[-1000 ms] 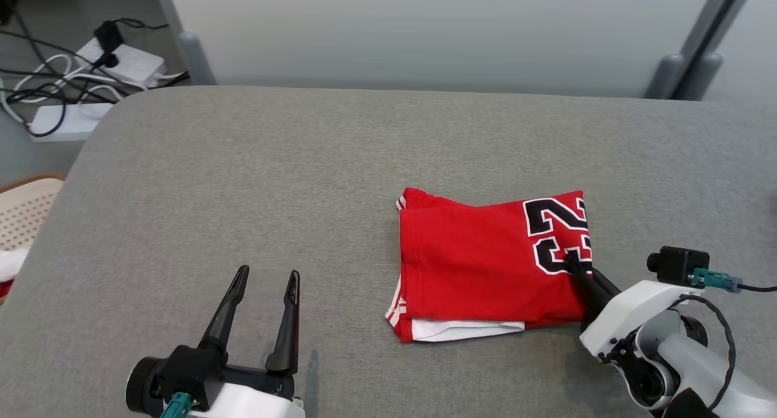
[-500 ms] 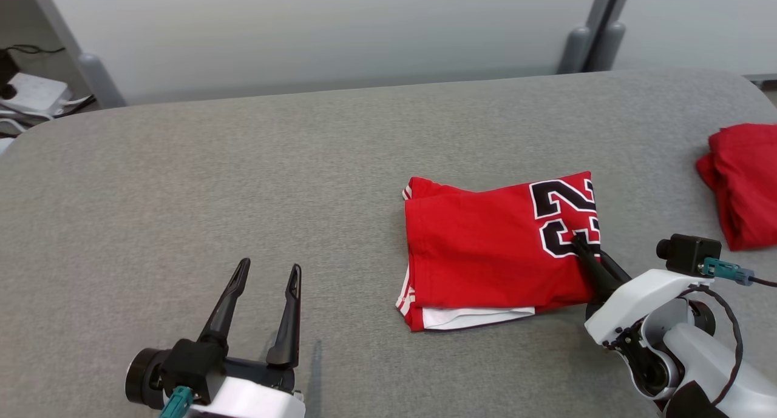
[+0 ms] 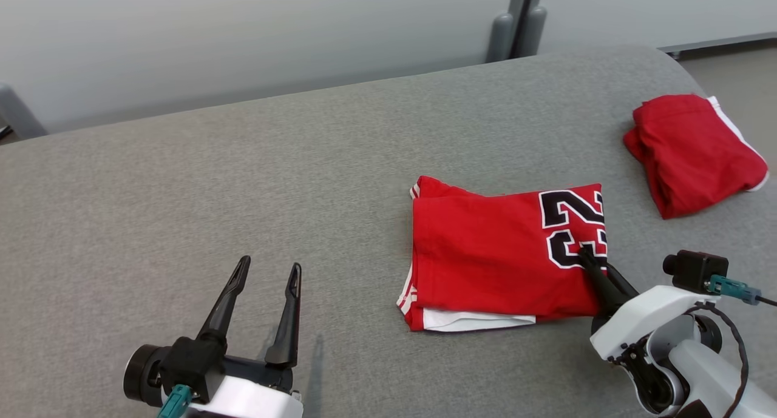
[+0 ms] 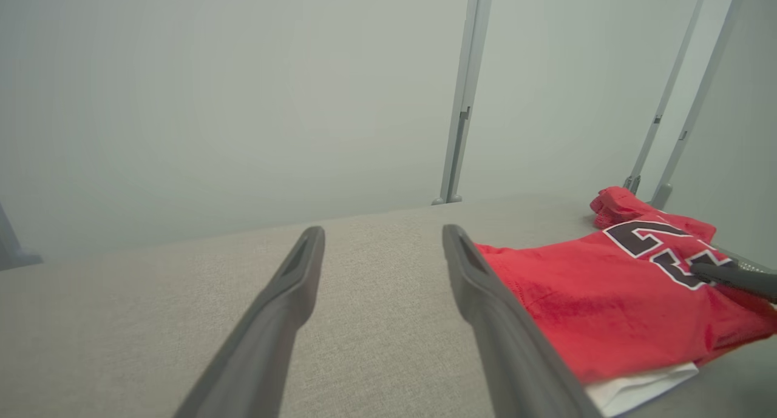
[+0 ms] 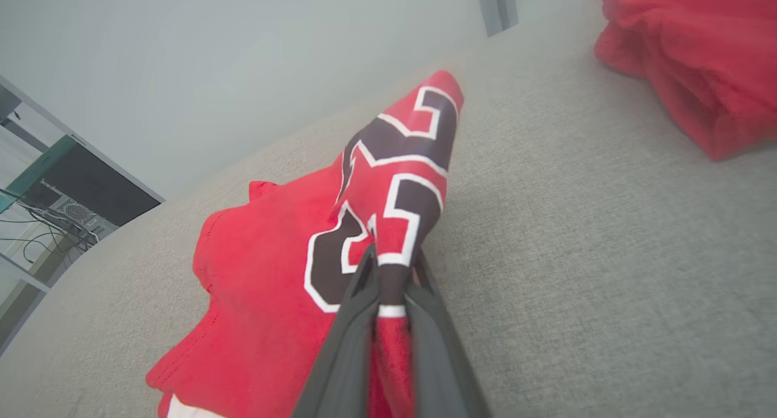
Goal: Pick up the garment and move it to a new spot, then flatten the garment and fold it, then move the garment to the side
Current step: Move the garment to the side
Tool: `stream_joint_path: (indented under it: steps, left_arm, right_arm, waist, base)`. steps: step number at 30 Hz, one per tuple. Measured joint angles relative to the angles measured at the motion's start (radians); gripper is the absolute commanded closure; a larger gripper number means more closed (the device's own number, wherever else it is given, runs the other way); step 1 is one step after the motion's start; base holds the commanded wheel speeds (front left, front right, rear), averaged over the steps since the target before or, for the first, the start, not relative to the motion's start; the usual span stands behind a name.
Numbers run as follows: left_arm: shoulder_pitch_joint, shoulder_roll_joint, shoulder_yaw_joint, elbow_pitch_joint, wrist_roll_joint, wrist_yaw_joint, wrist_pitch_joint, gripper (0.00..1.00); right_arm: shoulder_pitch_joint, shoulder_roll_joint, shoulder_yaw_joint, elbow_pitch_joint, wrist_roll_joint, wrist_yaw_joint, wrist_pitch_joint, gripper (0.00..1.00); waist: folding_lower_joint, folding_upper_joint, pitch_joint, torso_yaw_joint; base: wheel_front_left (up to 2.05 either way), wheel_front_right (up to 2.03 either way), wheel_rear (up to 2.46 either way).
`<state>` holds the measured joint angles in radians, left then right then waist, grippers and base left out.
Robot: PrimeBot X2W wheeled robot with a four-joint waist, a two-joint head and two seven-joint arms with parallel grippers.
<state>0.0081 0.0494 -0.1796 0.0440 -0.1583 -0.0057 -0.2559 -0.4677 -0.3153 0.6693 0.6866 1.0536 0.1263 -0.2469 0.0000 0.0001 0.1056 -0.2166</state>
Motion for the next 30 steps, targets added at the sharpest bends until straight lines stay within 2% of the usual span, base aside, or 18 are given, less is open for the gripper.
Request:
stream_joint_path:
  steps: [16, 24, 30]
  left_arm:
    - [-0.006, 0.000, -0.002, 0.003, 0.010, -0.008, 0.000, 0.00]
    - [-0.040, 0.000, -0.006, 0.000, 0.035, -0.021, 0.000, 0.00]
    - [-0.061, 0.000, -0.012, -0.014, 0.045, -0.030, 0.000, 0.00]
  right_arm:
    - [0.038, 0.007, -0.050, -0.033, -0.059, 0.000, 0.000, 1.00]
    - [-0.027, -0.012, -0.046, -0.030, -0.088, 0.000, 0.000, 1.00]
    - [-0.122, -0.067, -0.047, -0.022, -0.108, 0.000, 0.000, 1.00]
  waist:
    - [0.0000, 0.0000, 0.011, -0.109]
    - [0.0000, 0.0000, 0.050, -0.107]
    - [0.0000, 0.0000, 0.084, -0.077]
  base:
    - [0.00, 0.00, 0.00]
    - [0.00, 0.00, 0.00]
    - [0.00, 0.00, 0.00]
